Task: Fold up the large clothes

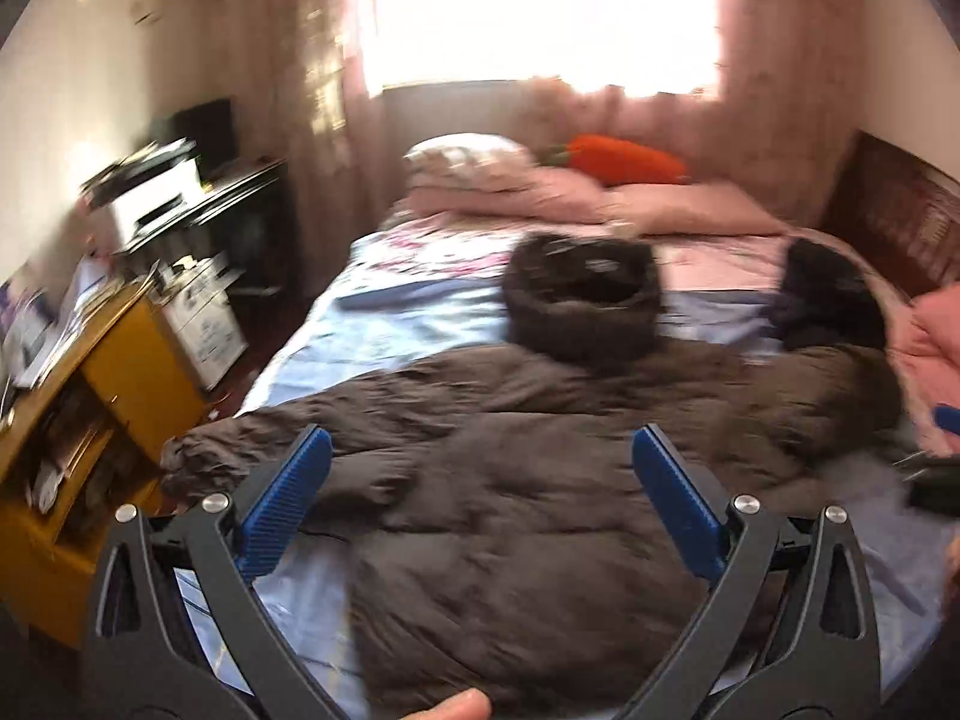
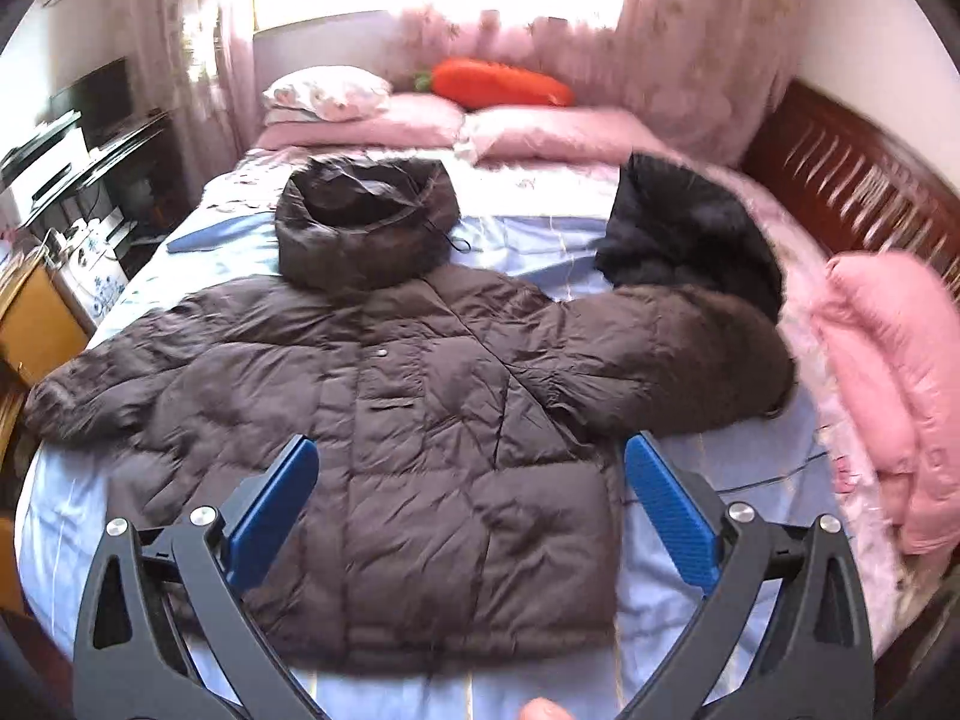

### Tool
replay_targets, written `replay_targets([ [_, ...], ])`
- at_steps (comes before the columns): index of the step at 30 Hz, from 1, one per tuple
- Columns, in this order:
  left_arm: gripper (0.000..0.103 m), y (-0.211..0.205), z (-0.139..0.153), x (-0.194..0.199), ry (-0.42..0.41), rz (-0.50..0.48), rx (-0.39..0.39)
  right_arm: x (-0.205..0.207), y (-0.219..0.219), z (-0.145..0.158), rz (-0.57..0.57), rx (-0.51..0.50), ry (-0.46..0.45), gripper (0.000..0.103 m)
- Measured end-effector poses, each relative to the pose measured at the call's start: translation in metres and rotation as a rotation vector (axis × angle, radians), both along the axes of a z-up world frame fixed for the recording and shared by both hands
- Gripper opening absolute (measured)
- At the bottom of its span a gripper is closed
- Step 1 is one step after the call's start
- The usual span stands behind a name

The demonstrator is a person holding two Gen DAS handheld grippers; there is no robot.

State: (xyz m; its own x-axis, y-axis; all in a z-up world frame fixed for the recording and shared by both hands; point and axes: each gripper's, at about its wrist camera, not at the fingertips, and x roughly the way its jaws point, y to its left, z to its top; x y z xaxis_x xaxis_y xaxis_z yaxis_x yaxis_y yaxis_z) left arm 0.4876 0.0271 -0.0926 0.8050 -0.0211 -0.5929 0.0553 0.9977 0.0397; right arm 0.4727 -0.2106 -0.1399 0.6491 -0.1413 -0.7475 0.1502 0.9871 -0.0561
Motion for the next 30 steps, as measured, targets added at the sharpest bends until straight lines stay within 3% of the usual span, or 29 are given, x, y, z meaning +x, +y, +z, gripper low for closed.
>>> replay_targets([
  [5, 0.101, -0.039, 0.039, -0.061, -0.053, -0.033, -0.056, -0.051, 0.045, 0.051, 0.042, -0.024, -0.040, 0.102],
  [10, 0.101, -0.034, 0.065, -0.091, -0.079, 0.019, -0.067, -0.082, 0.062, 0.073, 0.074, -0.018, -0.091, 0.102],
  [17, 0.101, -0.022, 0.072, -0.102, -0.098, 0.068, -0.081, -0.091, 0.062, 0.073, 0.084, -0.010, -0.091, 0.102],
  [30, 0.101, -0.023, 0.057, -0.090, -0.057, 0.033, -0.084, -0.082, 0.066, 0.064, 0.079, -0.014, -0.070, 0.102],
])
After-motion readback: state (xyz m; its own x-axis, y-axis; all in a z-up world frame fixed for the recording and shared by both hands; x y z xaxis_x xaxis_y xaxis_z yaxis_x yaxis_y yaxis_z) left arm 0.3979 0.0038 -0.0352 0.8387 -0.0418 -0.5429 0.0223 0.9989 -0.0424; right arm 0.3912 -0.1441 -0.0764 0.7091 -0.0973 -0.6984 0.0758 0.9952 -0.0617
